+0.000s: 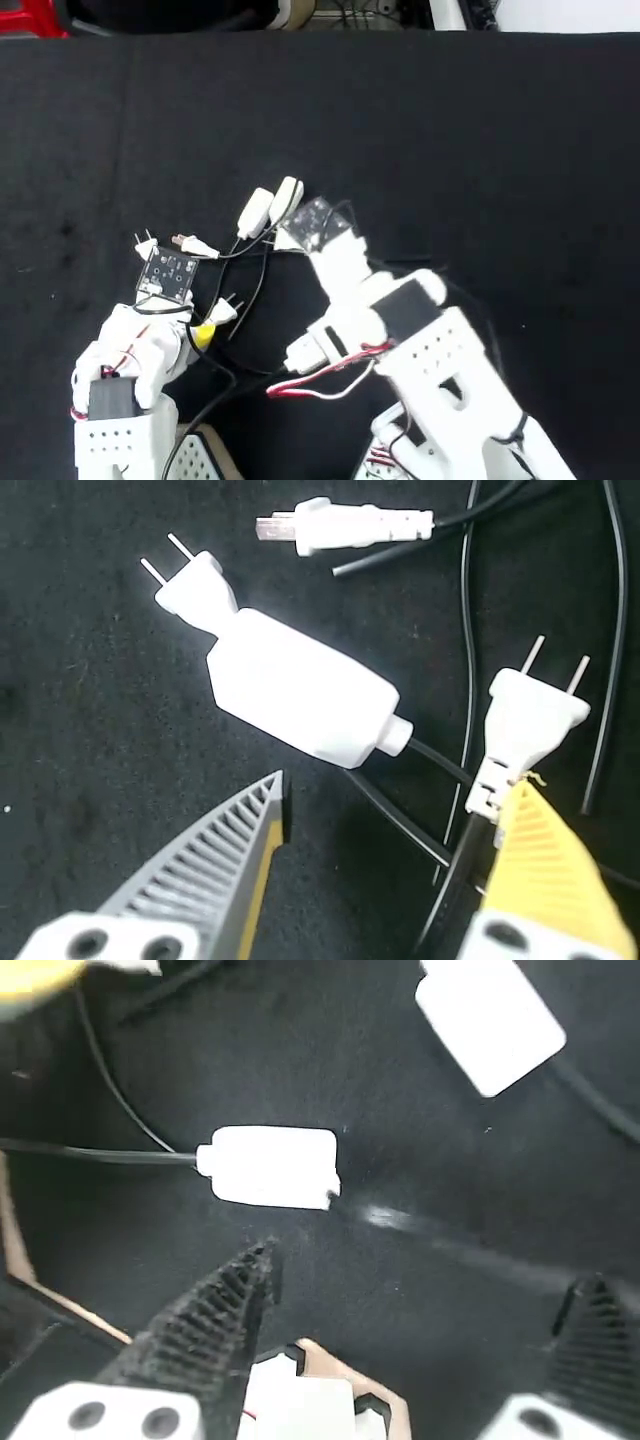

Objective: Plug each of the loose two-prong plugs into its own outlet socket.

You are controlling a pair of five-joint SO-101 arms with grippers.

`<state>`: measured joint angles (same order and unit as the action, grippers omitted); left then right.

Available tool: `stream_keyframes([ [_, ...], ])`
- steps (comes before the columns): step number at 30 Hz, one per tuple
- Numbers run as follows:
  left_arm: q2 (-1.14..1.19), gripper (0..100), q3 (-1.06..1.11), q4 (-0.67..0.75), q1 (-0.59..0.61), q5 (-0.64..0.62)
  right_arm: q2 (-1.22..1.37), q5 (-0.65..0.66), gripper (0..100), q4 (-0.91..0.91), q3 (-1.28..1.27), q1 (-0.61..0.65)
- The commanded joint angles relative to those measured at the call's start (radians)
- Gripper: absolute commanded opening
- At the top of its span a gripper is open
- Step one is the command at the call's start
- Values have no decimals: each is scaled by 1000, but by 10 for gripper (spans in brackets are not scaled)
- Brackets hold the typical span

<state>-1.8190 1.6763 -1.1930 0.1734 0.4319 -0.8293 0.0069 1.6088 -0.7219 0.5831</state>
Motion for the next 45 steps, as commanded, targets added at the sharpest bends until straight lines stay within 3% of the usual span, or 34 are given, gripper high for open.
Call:
stream_keyframes([
  [1,-3,329,12,20,4,8,-15,-43,413,95,236,6],
  [10,-3,329,15,23,10,8,-16,-75,390,150,496,3],
  [18,-3,329,16,25,10,6,-162,-6,9,149,542,3],
  [21,-3,328,16,25,10,6,-274,31,43,144,535,-18],
  [25,-3,328,16,25,10,6,-389,60,44,143,526,-160],
  [30,-3,328,12,20,10,6,-476,322,42,28,306,-428],
  [33,-3,305,10,18,10,6,-504,328,42,-215,35,-575],
  [37,-3,202,10,25,7,6,-519,292,37,-526,-283,-723],
  [45,-3,146,8,26,1,6,-530,167,21,-618,-444,-749],
])
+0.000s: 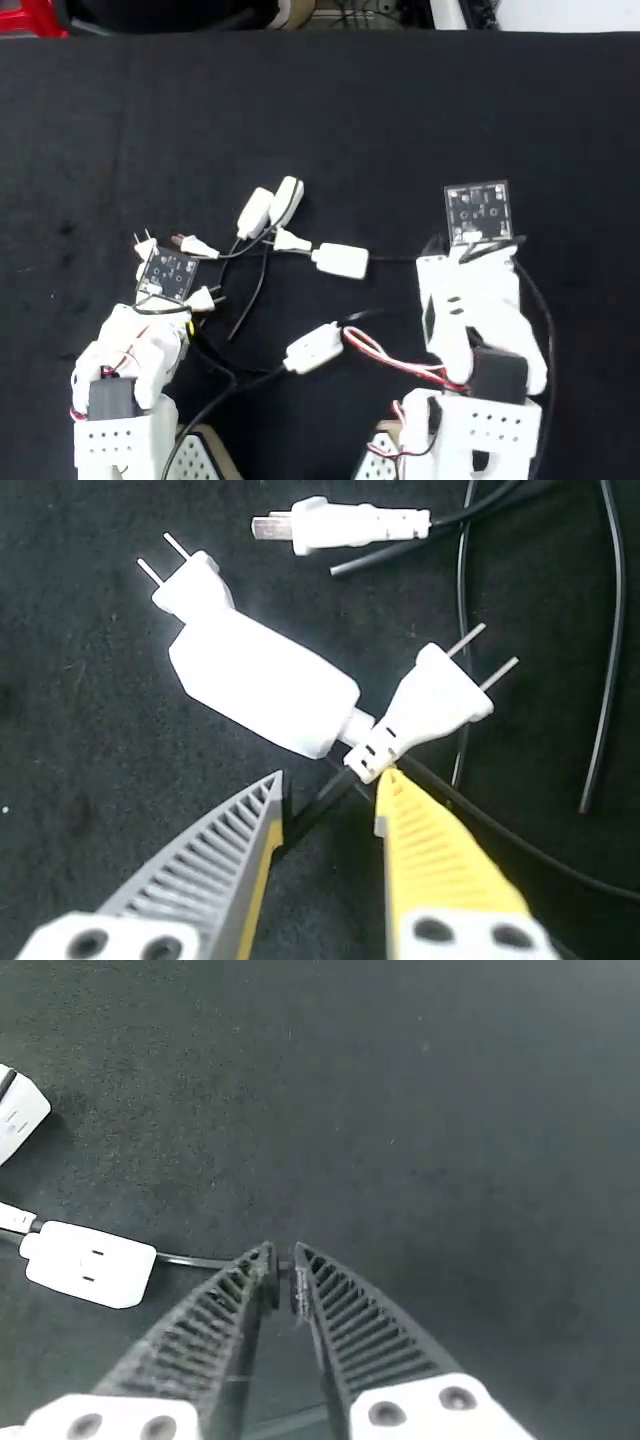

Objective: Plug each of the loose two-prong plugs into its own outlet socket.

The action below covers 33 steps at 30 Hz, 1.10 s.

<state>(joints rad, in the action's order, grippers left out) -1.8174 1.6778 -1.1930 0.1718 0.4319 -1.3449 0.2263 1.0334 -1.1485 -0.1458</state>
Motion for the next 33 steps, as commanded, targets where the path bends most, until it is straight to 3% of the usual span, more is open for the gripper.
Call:
stream_keyframes([
  [1,-5,145,7,26,1,6,-15,-64,21,-58,-36,-21],
  [5,-5,145,-21,31,1,2,-13,-104,21,-157,-116,-26],
  [10,-5,145,-87,26,-31,-3,-13,-158,24,-227,-151,-135],
  [15,2,148,-136,32,-294,-104,-13,-166,25,-227,-153,-181],
  [22,34,149,-280,35,-550,-114,-10,-166,25,-226,-153,-180],
  [28,388,149,-340,192,-688,-127,-7,-167,25,-226,-153,-180],
  [33,804,149,-515,210,-843,-138,-12,-167,25,-227,-168,-180],
])
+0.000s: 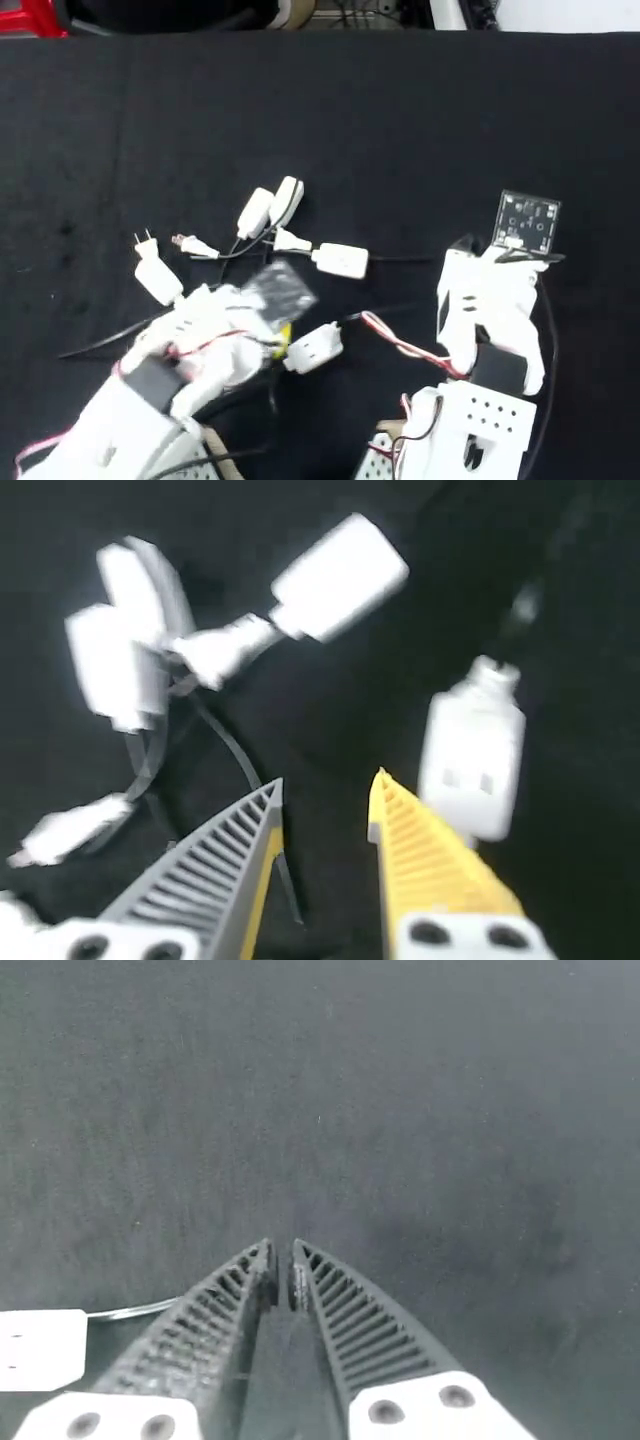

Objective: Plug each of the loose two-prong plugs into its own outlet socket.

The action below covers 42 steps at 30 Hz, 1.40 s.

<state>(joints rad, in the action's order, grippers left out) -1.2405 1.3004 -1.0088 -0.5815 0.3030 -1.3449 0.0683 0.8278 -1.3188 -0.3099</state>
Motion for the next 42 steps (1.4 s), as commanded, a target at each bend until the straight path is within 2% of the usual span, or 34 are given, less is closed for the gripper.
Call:
stream_keyframes([
  [1,301,149,-176,26,-120,-11,-12,-9,25,-21,1,-15],
  [5,542,150,-286,95,-159,-12,-8,-9,25,-23,1,-14],
  [12,792,151,-309,244,-147,-12,-7,-9,25,-21,1,-14],
  [16,830,234,-315,261,-93,-14,-8,-9,25,-21,1,-14],
  [20,833,308,-297,241,-124,-14,-8,-9,25,-21,1,-14],
  [24,832,306,-295,157,-179,-14,-8,-9,25,-21,1,-14],
  [27,821,306,-318,118,-173,-14,-12,-9,25,-21,1,-14],
  [33,816,305,-309,183,-130,-15,-12,-8,25,-21,1,-14],
  [37,809,200,-278,239,-143,-48,-12,-8,25,-21,1,-14],
  [42,809,55,-269,232,-185,-60,-12,-8,25,-21,1,-14],
])
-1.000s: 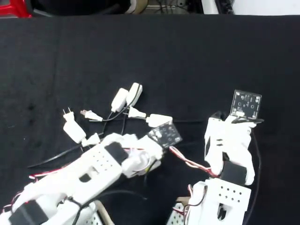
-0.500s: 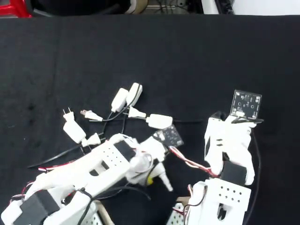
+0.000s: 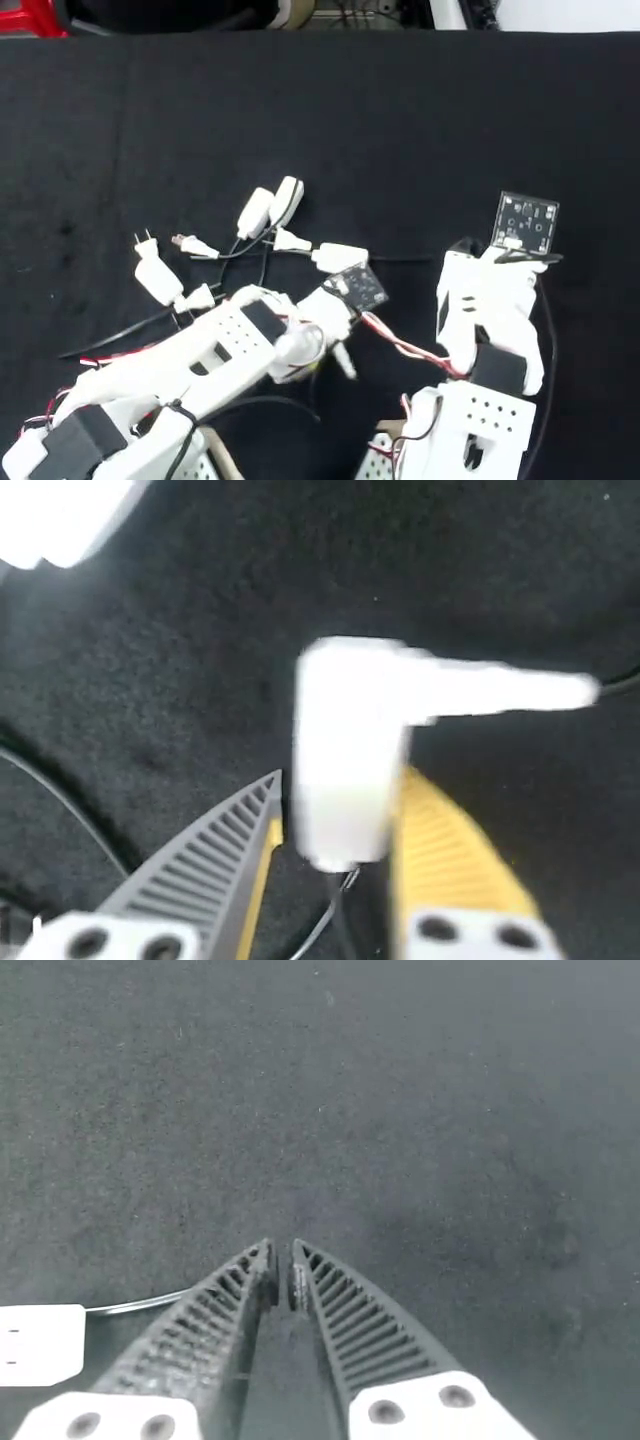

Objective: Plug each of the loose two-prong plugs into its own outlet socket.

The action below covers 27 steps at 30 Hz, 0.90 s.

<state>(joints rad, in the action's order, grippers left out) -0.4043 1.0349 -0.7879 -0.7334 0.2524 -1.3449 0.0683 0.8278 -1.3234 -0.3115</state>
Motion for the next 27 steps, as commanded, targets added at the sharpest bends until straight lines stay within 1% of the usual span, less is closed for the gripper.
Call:
stream_keyframes([
  [1,-28,38,-8,-5,-44,-8,-12,-6,25,-21,5,-12],
  [4,-29,29,-36,-60,-35,-8,-13,-6,25,-21,5,-12],
  [6,-29,29,-74,-107,13,-8,-13,-8,25,-21,5,-12],
  [8,-31,29,-120,-161,91,-6,-13,-8,25,-21,5,-14],
  [11,-31,29,-214,-241,242,-6,-13,-8,25,-21,5,-14],
  [16,-29,29,-446,-377,570,-6,-10,-8,25,-26,5,-14],
  [19,-28,29,-559,-433,722,-11,-10,-6,25,-26,5,-14],
  [23,-18,29,-616,-420,839,-12,-8,-6,25,-26,5,-14],
  [27,-17,29,-596,-310,915,-12,-8,-3,25,-25,5,-12],
])
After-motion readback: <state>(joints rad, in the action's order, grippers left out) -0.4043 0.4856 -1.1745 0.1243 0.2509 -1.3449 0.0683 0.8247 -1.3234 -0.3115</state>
